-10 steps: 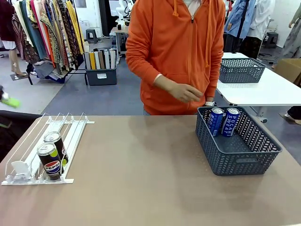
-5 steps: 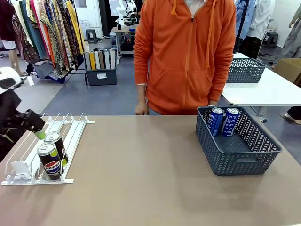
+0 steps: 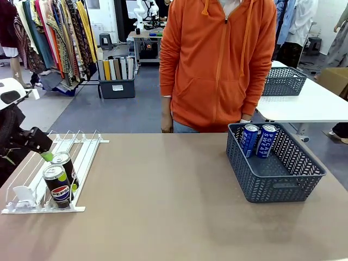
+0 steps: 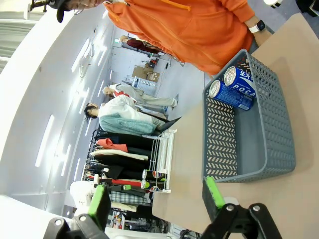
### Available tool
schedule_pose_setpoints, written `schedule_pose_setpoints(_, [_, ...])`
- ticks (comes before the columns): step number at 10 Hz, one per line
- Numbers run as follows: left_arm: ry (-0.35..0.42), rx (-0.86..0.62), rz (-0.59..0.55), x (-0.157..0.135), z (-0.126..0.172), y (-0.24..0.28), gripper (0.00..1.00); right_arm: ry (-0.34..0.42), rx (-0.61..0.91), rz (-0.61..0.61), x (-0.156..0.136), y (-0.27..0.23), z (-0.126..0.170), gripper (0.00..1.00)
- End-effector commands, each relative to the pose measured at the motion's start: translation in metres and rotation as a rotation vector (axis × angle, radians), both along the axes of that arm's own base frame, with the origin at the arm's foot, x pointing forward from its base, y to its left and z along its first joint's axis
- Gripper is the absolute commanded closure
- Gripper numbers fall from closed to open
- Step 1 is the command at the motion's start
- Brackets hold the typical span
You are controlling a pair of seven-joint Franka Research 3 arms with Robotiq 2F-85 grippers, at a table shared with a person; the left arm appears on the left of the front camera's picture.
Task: Retrieve and store the cans from the dispenser.
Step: Pick up one can from the Automatic Can Dispenser and place it in the middle of the table.
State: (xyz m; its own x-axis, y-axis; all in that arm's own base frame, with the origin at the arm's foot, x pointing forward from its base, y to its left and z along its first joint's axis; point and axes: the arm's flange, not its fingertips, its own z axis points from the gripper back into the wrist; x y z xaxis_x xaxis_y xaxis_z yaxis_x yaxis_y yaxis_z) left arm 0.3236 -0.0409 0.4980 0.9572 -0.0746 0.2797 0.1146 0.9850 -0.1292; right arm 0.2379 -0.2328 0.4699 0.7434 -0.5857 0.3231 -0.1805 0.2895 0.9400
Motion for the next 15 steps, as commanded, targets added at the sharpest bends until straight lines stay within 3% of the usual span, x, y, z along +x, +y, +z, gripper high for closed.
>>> schedule_pose_setpoints(1, [0.045,0.018,-0.056,0.006,-0.008,-0.011,0.00,-0.039,0.004,-0.005,0.003,-0.001,0.003,0.00])
schedule_pose_setpoints(2, [0.022,0.042,-0.011,0.012,-0.014,-0.018,0.00,-0.039,0.004,-0.005,0.003,-0.001,0.003,0.00])
schedule_pose_setpoints(9, [0.197,0.080,0.057,0.050,-0.070,-0.028,0.00,-0.039,0.004,-0.005,0.003,-0.001,0.003,0.00])
schedule_pose_setpoints(15, [0.198,0.076,0.109,0.064,-0.086,-0.029,0.00,-0.039,0.004,-0.005,0.003,-0.001,0.003,0.00])
